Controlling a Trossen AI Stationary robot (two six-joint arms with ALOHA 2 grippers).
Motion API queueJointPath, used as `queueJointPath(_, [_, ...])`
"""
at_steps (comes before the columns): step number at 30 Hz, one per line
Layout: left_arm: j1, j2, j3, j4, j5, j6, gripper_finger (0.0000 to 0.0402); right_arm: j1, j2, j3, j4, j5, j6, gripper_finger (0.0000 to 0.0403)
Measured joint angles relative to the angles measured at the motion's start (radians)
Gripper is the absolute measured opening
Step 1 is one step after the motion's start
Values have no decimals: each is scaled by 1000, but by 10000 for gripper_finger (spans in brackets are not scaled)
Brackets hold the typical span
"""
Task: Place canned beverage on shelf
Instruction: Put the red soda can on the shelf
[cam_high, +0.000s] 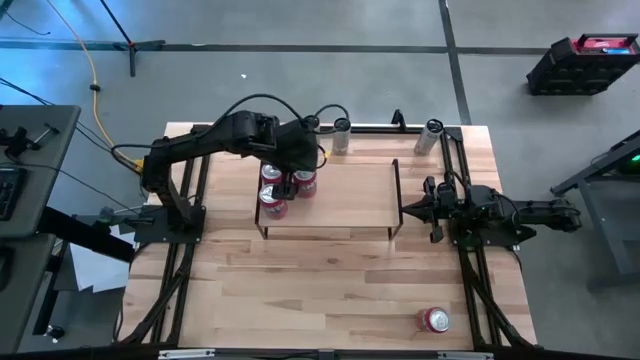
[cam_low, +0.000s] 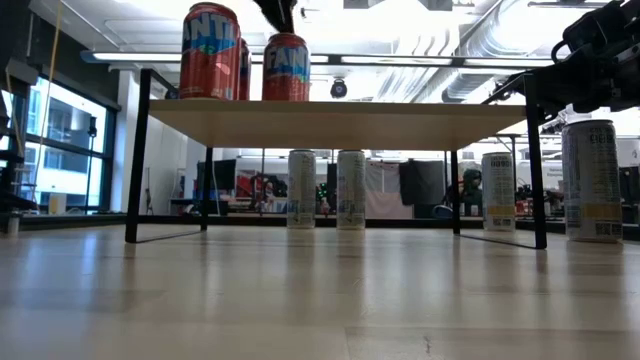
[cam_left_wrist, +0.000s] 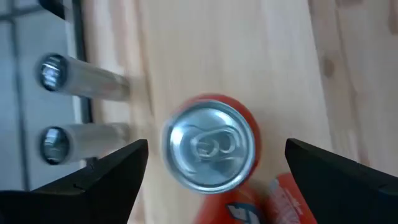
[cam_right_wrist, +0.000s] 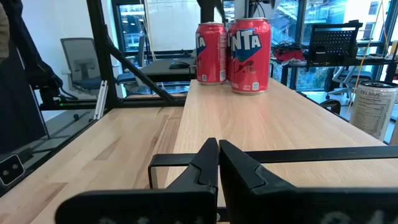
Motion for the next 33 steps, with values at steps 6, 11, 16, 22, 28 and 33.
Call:
queueJointPath(6, [-5, -1, 63, 117, -24, -8, 372, 0, 0, 0, 0, 0, 0, 0])
queueJointPath(11, [-5, 2, 63, 278, 9, -35, 370, 0, 0, 0, 0, 0, 0, 0])
queueJointPath(16, [-5, 25, 63, 355, 31, -140, 341, 0, 0, 0, 0, 0, 0, 0])
queueJointPath(22, [-12, 50, 62, 359, 31, -277, 253, 0, 0, 0, 0, 0, 0, 0])
queueJointPath(28, [-49, 76, 64, 370, 31, -220, 139, 0, 0, 0, 0, 0, 0, 0])
queueJointPath(33, [-57, 120, 63, 304, 5, -217, 35, 0, -1, 0, 0, 0, 0, 0])
